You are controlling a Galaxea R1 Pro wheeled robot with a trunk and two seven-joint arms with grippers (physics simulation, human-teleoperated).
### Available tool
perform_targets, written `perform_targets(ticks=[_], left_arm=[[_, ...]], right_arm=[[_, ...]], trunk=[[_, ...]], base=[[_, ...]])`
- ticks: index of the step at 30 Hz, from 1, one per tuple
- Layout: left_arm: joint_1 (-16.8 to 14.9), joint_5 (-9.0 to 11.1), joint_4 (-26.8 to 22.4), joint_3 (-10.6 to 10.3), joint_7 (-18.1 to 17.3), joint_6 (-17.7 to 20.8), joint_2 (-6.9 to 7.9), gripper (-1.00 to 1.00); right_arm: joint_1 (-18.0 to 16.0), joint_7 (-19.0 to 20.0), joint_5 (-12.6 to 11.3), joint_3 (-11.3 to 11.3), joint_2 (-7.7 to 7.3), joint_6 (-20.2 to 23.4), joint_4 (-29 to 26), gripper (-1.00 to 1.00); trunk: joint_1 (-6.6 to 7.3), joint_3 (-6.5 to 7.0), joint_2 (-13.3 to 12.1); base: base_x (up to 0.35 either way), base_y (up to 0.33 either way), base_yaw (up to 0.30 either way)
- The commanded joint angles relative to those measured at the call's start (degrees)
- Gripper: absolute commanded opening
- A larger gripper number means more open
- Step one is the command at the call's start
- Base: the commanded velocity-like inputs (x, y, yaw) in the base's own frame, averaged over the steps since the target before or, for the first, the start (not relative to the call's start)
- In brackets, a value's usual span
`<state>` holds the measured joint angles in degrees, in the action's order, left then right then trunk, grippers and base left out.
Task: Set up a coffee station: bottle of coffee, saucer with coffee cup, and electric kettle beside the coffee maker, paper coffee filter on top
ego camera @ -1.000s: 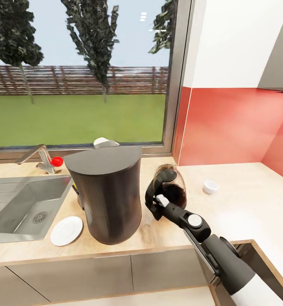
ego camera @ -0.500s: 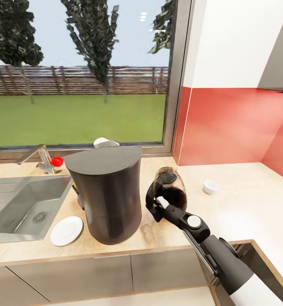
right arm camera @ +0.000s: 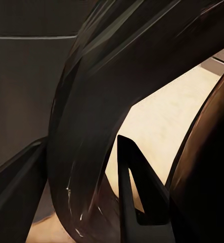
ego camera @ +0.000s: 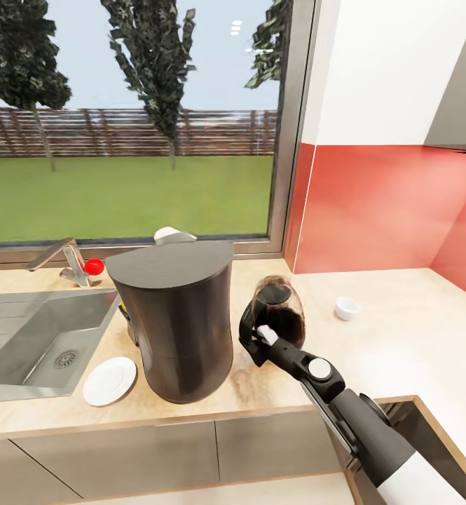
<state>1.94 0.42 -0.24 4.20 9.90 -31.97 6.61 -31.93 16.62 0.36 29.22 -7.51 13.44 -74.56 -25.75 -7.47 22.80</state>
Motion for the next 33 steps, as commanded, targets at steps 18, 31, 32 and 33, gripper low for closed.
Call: perform_targets(ticks=[18,31,32,33], left_arm=[[0.0,0.0,0.0,0.4,0.2,-0.2,0.02,1.0],[0.0,0.0,0.0,0.4,0.3,-0.2,-0.02,1.0],[0.0,0.0,0.0,0.4,0.3,-0.2,-0.02,1.0],[0.0,0.0,0.0,0.4,0.3,-0.2,-0.02,1.0]], right_arm=[[-0.1,0.0,-0.1,0.1,0.22,-0.1,0.9,-1.0],[-0.1,0.0,-0.1,0.1,0.22,0.0,0.9,1.0],[-0.1,0.0,-0.1,0.1,0.22,0.0,0.9,1.0],[-0.1,0.0,-0.1,0.1,0.22,0.0,0.9,1.0]], trunk=[[-0.03,-0.1,0.1],[-0.03,-0.1,0.1],[-0.03,-0.1,0.1],[-0.03,-0.1,0.1]], base=[[0.0,0.0,0.0],[0.0,0.0,0.0],[0.0,0.0,0.0],[0.0,0.0,0.0]])
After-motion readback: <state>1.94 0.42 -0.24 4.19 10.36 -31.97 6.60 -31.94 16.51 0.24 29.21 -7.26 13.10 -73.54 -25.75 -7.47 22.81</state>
